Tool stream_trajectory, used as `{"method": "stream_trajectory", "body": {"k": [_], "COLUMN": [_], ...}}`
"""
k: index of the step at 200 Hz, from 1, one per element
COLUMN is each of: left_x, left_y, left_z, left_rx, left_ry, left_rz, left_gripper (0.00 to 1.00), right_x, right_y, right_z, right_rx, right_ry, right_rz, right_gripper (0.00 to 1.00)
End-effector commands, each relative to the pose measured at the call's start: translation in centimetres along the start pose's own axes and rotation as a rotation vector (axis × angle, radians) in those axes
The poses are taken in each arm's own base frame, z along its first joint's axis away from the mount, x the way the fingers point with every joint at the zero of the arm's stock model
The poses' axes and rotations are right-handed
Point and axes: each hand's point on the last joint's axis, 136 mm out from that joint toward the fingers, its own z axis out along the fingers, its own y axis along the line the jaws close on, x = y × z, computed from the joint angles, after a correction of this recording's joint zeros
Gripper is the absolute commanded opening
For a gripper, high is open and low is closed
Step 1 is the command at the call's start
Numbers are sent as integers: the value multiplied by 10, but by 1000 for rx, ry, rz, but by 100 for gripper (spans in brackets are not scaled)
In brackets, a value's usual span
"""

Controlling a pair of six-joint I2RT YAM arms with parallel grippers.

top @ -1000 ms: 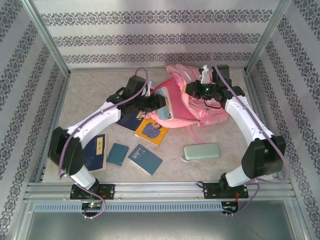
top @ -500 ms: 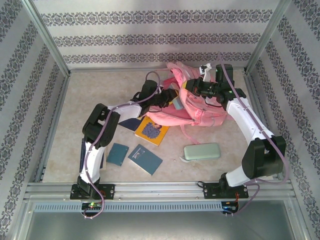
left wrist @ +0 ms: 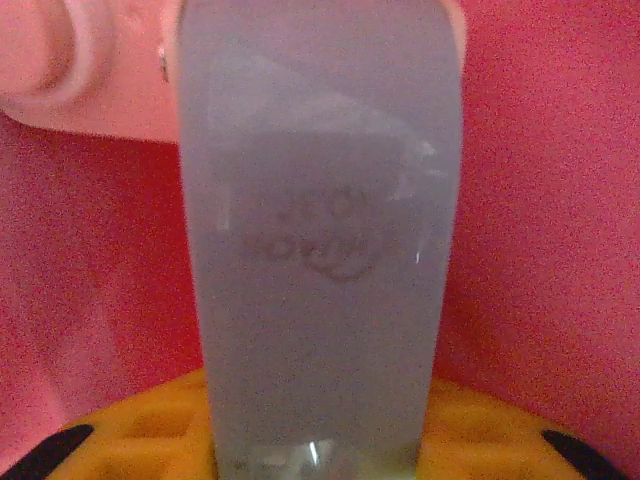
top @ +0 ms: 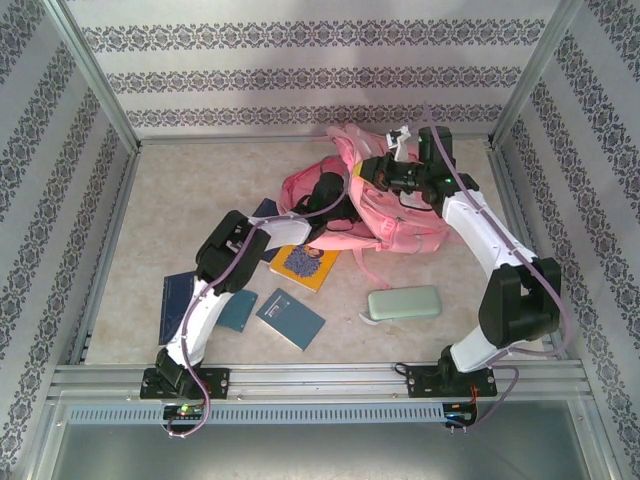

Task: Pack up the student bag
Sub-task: Place the loose stationery in the student bag.

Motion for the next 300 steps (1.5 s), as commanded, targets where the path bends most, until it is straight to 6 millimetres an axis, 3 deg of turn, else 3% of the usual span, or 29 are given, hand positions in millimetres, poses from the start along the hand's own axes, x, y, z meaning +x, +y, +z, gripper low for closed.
{"method": "stream_trajectory", "body": {"k": [1, 20, 38, 100, 159, 196, 216, 241, 257, 275, 300], "left_x": [22, 38, 35, 25, 31, 33, 35, 47, 52, 58, 73], "left_y": [-29, -29, -29, -46, -64, -64, -54, -62, -55, -29, 26], "left_z": [24, 31, 27, 1, -74, -141, -188, -244, -286, -343, -418], "left_rx": [38, -7, -23, -29, -133, -307, -457, -544, -665, -875, -1152], "left_ry": [58, 99, 87, 81, 98, 69, 54, 13, -37, -90, -143], "left_rz": [34, 62, 69, 113, 230, 320, 360, 422, 404, 365, 227], "left_gripper": [56, 84, 100, 100, 100, 100, 100, 100, 100, 100, 100], "right_x": [-20, -21, -21, -20, -19, -16, -16, -15, -15, -11, -3], "right_y": [49, 48, 47, 40, 16, 11, 11, 11, 9, 7, 7], "right_z": [0, 2, 3, -6, -26, -29, -32, -33, -34, -33, -30], "right_rx": [-121, -122, -122, -79, 46, 68, 73, 81, 98, 122, 178], "right_ry": [-43, -40, -38, -64, -126, -142, -151, -156, -158, -148, -129], "right_rz": [-127, -126, -124, -146, -164, -169, -170, -171, -161, -166, -203], "right_gripper": [0, 0, 0, 0, 0, 0, 0, 0, 0, 0, 0]}}
